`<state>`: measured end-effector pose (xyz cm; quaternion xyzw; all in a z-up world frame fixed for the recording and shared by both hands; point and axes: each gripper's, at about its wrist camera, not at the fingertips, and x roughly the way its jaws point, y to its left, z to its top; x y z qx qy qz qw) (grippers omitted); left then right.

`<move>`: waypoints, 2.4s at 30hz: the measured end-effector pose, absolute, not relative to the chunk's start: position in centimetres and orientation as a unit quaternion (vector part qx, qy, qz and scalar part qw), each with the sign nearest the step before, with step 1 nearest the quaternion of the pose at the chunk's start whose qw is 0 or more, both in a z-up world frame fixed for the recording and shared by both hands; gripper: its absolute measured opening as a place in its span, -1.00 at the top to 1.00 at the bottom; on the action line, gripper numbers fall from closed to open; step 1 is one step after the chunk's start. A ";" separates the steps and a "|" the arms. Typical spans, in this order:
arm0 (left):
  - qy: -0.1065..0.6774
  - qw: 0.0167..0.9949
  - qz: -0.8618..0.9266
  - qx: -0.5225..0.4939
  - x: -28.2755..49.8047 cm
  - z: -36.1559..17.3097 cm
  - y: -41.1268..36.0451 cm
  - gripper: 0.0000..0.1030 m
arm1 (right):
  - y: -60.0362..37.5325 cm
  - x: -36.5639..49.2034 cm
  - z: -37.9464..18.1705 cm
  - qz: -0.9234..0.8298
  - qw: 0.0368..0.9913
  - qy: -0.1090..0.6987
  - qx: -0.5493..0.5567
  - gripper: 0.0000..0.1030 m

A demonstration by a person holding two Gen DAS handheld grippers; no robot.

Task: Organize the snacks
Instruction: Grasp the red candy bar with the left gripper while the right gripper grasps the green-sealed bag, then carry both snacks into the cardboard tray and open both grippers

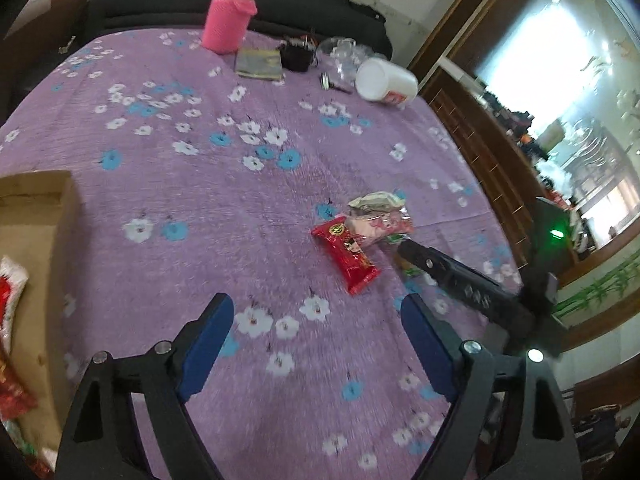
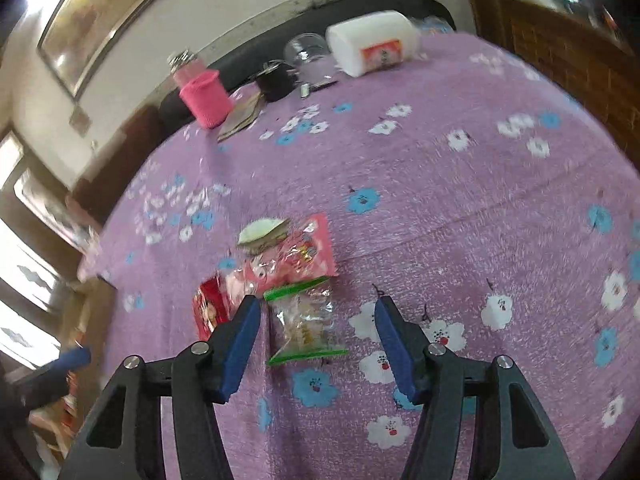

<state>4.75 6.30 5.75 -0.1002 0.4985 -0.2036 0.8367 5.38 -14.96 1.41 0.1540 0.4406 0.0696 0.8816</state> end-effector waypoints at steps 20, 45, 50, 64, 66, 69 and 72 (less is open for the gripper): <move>0.467 0.865 -0.178 0.050 7.9 1.4 -2.2 0.47 | -19.6 4.7 1.3 0.039 0.875 0.430 0.219 0.38; 0.381 0.910 -0.128 -0.103 -5.3 9.8 18.1 0.46 | -15.6 -2.8 4.7 0.081 0.888 0.380 0.247 0.37; 0.366 0.912 -0.125 -0.134 -7.5 10.1 22.4 0.46 | -12.6 -4.9 7.8 0.098 0.893 0.374 0.231 0.37; 0.361 0.916 -0.054 -0.168 -7.0 10.2 35.6 0.46 | 6.3 -1.3 10.6 0.246 0.860 0.414 0.170 0.36; 0.368 0.913 -0.050 -0.171 -5.9 9.7 36.6 0.46 | 9.0 -0.2 10.2 0.255 0.857 0.421 0.155 0.36; 0.381 0.906 -0.050 -0.178 -3.9 8.9 37.8 0.46 | 12.9 1.6 9.3 0.267 0.851 0.432 0.134 0.35; 0.394 0.900 -0.053 -0.178 -2.1 8.1 38.2 0.46 | 15.9 3.0 8.3 0.273 0.846 0.442 0.119 0.35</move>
